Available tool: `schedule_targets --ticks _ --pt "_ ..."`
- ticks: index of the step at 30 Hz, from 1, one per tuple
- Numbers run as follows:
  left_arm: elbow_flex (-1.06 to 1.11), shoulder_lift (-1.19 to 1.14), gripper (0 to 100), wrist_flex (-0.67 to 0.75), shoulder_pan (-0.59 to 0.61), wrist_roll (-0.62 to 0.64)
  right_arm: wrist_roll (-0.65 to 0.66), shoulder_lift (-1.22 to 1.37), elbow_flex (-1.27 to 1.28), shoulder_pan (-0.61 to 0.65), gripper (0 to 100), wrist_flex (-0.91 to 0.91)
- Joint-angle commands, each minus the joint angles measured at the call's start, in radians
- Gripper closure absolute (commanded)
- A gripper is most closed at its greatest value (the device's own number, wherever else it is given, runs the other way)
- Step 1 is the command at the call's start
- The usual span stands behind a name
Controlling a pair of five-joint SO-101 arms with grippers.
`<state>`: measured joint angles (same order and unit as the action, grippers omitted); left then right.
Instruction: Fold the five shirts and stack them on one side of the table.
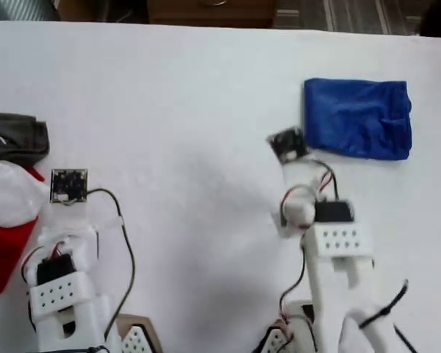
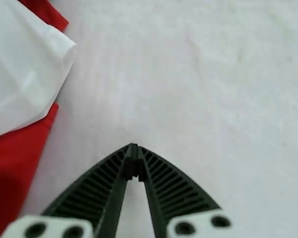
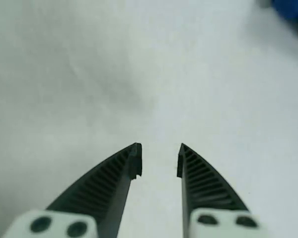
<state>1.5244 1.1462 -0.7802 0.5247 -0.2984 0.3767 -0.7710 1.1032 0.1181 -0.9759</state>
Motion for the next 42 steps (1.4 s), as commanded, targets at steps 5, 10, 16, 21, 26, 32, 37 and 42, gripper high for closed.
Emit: schedule_targets --ticks 5,10,16,21,26,32,37,42 --pt "-0.005 0.014 93 0.009 -0.008 -0.038 -0.011 -0.259 0.356 0.005 87.5 0.248" --pt "-0.005 0.014 89 0.015 -0.008 -0.043 -0.011 -0.361 0.405 0.007 87.5 0.246" --pt "-0.117 0.014 88 -0.04 0.089 -0.11 -0.003 -0.426 0.448 0.077 87.6 0.251" --pt "-0.433 0.006 81 -0.133 0.327 -0.17 -0.002 -0.43 0.454 0.093 87.6 0.252" --pt "-0.659 -0.098 79 -0.13 0.419 -0.27 -0.002 -0.43 0.454 0.099 87.6 0.252" --pt "-1.01 -0.565 79 -0.121 0.506 -0.239 -0.002 -0.43 0.454 0.094 87.7 0.252" --pt "-1.434 -0.979 79 -0.298 0.598 -0.146 -0.002 -0.43 0.454 0.097 87.7 0.254" --pt "-1.888 -1.274 79 -0.502 0.621 -0.149 -0.002 -0.43 0.456 0.099 87.8 0.266"
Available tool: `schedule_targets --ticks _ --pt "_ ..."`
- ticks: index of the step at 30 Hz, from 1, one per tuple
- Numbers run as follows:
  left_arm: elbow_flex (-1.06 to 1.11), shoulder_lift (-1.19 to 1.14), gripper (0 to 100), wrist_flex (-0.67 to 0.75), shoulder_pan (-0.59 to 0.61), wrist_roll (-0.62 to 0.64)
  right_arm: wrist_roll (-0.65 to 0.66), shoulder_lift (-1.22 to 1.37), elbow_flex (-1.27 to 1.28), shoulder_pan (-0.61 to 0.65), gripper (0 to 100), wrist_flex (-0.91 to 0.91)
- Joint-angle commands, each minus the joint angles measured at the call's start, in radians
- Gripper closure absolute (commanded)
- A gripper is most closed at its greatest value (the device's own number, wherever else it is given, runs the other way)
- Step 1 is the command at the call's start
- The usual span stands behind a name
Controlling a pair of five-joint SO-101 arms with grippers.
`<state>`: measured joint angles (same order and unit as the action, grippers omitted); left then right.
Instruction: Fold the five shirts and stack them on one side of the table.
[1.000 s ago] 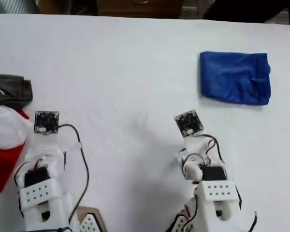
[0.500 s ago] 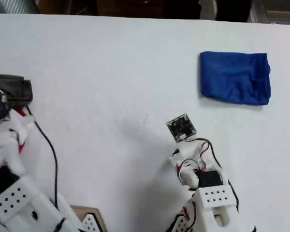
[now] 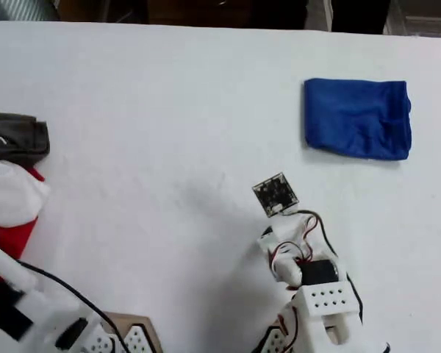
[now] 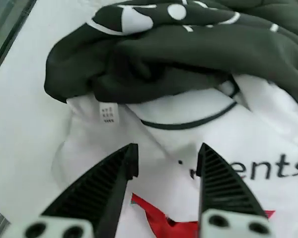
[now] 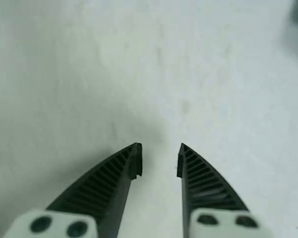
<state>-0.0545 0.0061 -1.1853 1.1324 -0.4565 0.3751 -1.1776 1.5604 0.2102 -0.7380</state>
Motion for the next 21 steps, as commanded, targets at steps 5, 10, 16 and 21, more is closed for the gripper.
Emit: schedule_targets --ticks 5,10,16,21 --pt "-0.674 -0.365 79 -0.301 -0.002 0.015 0.0 -0.024 0.0 0.007 87.8 0.03" --pt "-0.906 -0.542 78 -0.531 -0.014 0.015 0.0 -0.024 0.0 0.007 87.8 0.03" --pt "-1.109 -0.675 78 -0.552 -0.018 0.017 0.0 -0.024 0.0 0.008 87.8 0.03" --pt "-1.273 -0.7 78 -0.554 -0.02 0.021 0.0 -0.024 0.0 0.008 87.8 0.03"
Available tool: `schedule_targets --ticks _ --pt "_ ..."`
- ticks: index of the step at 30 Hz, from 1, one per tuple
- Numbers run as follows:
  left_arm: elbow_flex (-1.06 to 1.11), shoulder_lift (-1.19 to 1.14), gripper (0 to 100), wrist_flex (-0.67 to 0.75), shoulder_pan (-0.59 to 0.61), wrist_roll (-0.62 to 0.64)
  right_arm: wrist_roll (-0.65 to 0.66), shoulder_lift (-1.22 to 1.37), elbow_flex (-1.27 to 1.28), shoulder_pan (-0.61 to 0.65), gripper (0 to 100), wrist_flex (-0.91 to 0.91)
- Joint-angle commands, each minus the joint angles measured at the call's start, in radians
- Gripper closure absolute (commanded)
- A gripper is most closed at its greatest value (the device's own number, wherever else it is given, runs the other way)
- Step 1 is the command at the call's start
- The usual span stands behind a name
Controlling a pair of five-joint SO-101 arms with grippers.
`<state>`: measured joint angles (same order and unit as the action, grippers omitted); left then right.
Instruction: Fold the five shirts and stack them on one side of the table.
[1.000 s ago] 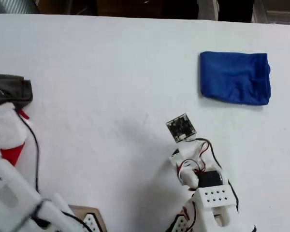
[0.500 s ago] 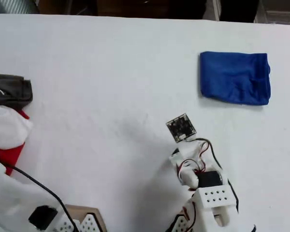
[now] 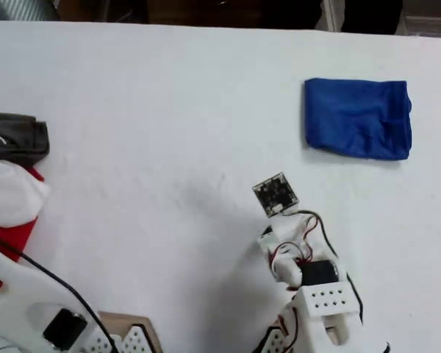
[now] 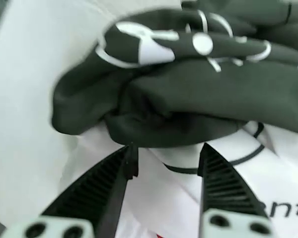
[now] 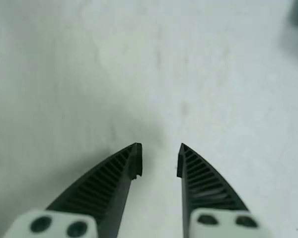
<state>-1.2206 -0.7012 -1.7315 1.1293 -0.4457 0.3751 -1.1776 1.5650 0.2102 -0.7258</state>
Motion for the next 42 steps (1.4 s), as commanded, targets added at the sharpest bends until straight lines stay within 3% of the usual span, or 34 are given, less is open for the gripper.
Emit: schedule_targets --ticks 1,18,21,22,23,24,32,36,42 --pt "-0.133 0.006 78 -0.005 -0.02 0.025 0.0 -0.024 -0.005 0.008 87.8 0.018" --pt "-0.039 -0.195 79 0.081 -0.124 0.057 0.0 -0.024 -0.005 0.007 87.8 0.018" --pt "-0.042 -0.192 89 0.072 -0.135 0.058 0.0 -0.024 -0.005 0.007 87.8 0.018" --pt "-0.059 -0.192 97 0.068 -0.135 0.061 0.0 -0.024 -0.005 0.007 87.8 0.018" --pt "-0.081 -0.192 99 0.058 -0.137 0.063 0.0 -0.024 -0.005 0.007 87.8 0.018" --pt "-0.104 -0.192 95 0.048 -0.137 0.063 0.0 -0.024 -0.005 0.007 87.8 0.018" --pt "-0.452 -0.19 98 -0.054 -0.219 0.063 0.0 -0.024 -0.003 0.008 87.8 0.025" --pt "-0.41 -0.103 98 -0.054 -0.272 0.066 -0.003 -0.024 -0.003 0.007 87.8 0.025" --pt "-0.38 0.091 98 -0.057 -0.416 0.187 -0.008 -0.021 -0.002 0.001 87.8 0.045"
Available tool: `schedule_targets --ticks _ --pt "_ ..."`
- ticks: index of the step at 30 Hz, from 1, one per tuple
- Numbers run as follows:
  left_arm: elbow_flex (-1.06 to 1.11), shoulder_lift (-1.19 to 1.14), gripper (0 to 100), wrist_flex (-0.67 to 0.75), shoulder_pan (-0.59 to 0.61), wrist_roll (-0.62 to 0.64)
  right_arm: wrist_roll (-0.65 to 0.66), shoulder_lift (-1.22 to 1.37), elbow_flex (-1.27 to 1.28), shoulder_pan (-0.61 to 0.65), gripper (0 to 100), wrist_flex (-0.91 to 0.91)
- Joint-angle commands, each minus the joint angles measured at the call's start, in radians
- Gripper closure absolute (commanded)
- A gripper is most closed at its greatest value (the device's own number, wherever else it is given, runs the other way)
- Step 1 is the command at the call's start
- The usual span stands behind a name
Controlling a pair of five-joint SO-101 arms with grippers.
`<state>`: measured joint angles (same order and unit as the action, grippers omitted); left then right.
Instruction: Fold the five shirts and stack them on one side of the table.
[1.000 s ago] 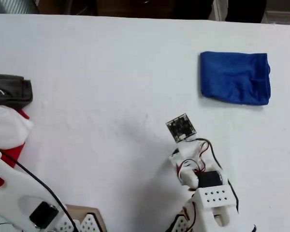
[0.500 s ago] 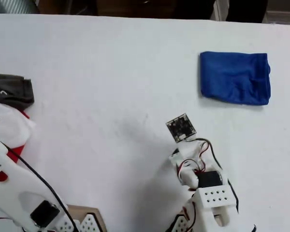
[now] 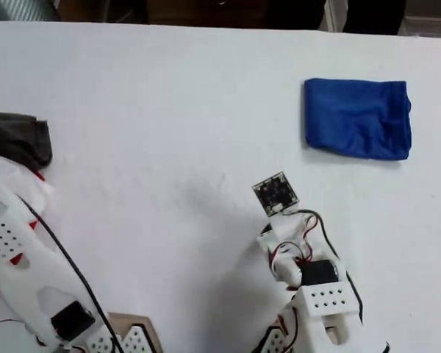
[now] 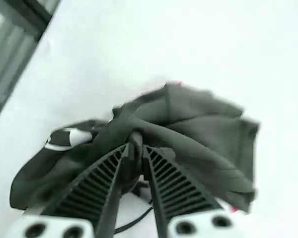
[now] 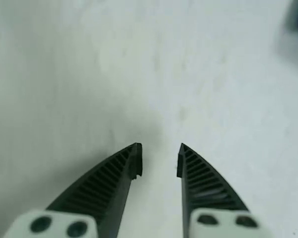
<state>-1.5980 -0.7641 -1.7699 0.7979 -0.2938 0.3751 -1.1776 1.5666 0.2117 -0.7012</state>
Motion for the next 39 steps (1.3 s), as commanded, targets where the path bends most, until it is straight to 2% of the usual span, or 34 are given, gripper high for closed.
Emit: schedule_targets --ticks 1,6,10,13,19,30,36,39 --pt "-0.002 0.19 98 -0.018 -0.121 0.037 -0.008 -0.021 -0.003 -0.001 87.8 0.021" --pt "-0.002 0.368 98 -0.018 -0.334 0.038 -0.008 -0.024 -0.003 -0.002 87.8 0.021" --pt "-0.002 0.474 98 -0.018 -0.522 0.038 -0.014 -0.024 -0.003 -0.062 87.8 0.039" --pt "-0.002 0.526 98 -0.018 -0.652 0.038 -0.094 -0.024 -0.005 -0.117 87.8 0.059" --pt "-0.002 0.568 98 -0.017 -0.839 0.038 -0.133 -0.024 -0.005 -0.153 87.6 0.071" --pt "-0.005 0.568 98 -0.015 -1.026 0.031 -0.137 -0.024 -0.005 -0.157 87.6 0.071" --pt "0.007 0.557 98 -0.017 -0.996 0.031 -0.137 -0.024 -0.005 -0.157 87.6 0.071" --pt "0.145 0.557 97 -0.017 -0.941 0.032 -0.137 -0.024 -0.005 -0.157 87.6 0.071"
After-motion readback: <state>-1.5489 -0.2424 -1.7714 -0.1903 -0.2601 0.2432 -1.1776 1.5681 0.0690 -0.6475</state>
